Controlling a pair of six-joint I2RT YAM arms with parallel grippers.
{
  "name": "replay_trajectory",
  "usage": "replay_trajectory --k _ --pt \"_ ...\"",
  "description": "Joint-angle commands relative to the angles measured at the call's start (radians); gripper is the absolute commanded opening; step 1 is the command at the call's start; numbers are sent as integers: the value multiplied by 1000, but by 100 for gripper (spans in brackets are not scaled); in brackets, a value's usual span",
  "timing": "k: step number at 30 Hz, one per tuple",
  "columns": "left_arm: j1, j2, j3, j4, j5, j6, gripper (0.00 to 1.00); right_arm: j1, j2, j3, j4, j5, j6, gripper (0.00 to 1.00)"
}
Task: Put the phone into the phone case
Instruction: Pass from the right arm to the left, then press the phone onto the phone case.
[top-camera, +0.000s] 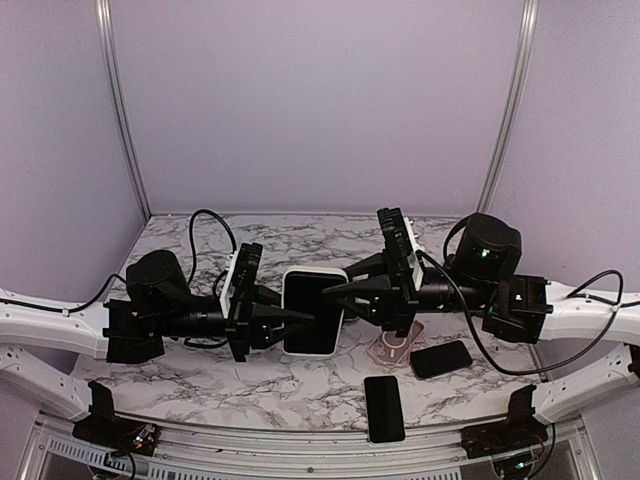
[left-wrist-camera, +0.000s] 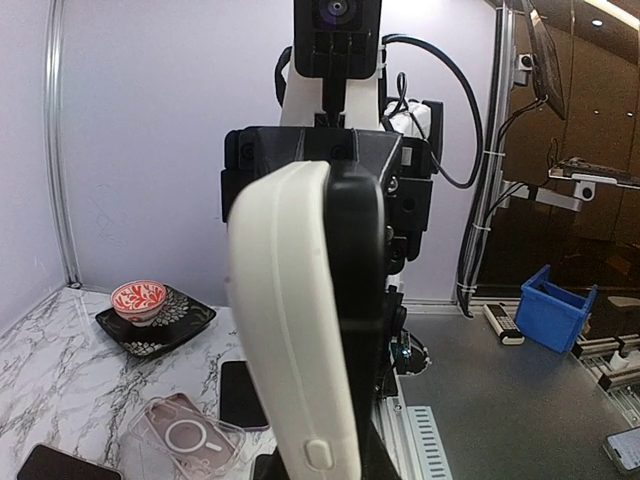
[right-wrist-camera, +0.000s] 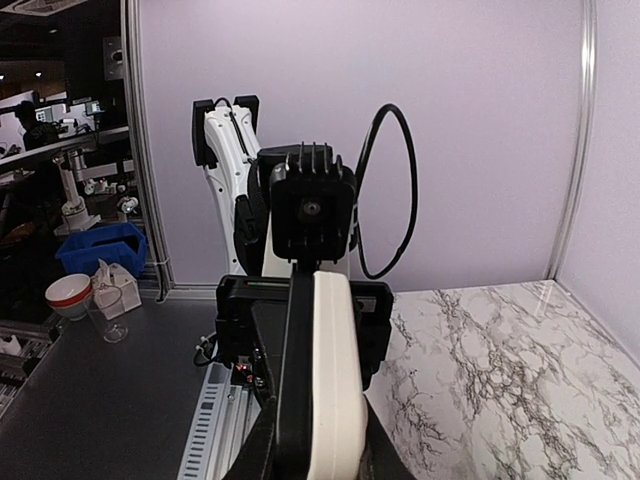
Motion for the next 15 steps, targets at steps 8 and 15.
replay_trajectory --k 8,15 --pt "-4 -35 -14 -76 -49 115 0 -23 -18 224 -458 14 -192 94" --pt "-8 -47 17 -334 -147 296 0 -24 133 521 -910 19 -328 96"
